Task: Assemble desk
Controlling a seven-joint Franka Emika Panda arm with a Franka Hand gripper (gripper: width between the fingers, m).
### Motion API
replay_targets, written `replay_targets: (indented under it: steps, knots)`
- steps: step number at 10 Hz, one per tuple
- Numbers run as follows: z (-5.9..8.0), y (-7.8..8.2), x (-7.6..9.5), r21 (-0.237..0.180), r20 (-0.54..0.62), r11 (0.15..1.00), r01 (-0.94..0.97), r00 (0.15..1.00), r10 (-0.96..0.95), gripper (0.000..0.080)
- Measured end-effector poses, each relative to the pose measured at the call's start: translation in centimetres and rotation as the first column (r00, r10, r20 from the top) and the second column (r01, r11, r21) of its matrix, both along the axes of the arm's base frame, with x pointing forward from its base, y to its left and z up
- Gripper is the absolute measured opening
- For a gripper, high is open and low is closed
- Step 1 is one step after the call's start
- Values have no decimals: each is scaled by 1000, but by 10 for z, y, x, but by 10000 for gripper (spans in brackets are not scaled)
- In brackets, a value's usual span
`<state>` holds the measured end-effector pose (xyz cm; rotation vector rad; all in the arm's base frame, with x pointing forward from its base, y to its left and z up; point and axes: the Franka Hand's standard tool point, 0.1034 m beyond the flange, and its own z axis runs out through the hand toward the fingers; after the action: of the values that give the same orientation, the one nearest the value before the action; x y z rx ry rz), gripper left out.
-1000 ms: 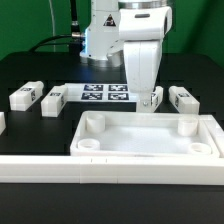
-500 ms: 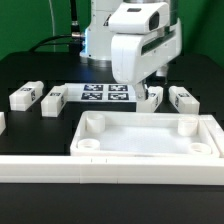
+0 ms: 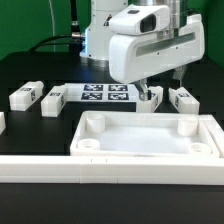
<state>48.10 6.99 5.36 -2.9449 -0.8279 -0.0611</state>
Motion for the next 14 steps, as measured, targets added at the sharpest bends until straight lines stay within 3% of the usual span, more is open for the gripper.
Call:
replay_targets:
  steps: [2, 6, 7, 10, 11, 12, 14]
  knots:
    - [0, 2, 0, 6, -13, 992, 126, 992, -126, 649]
    - [-4, 46, -10, -2, -73, 854, 520, 852, -519, 649]
    - [-3, 56, -10, 0, -71, 860, 511, 857, -510, 649]
    - [-3, 56, -13, -20, -98, 869, 494, 864, -493, 649]
    - [-4, 55, -22, -69, -157, 861, 503, 847, -508, 649]
    - [1, 54, -29, -152, -251, 848, 508, 810, -530, 649]
    - [-5, 55, -30, -221, -348, 846, 486, 771, -534, 649]
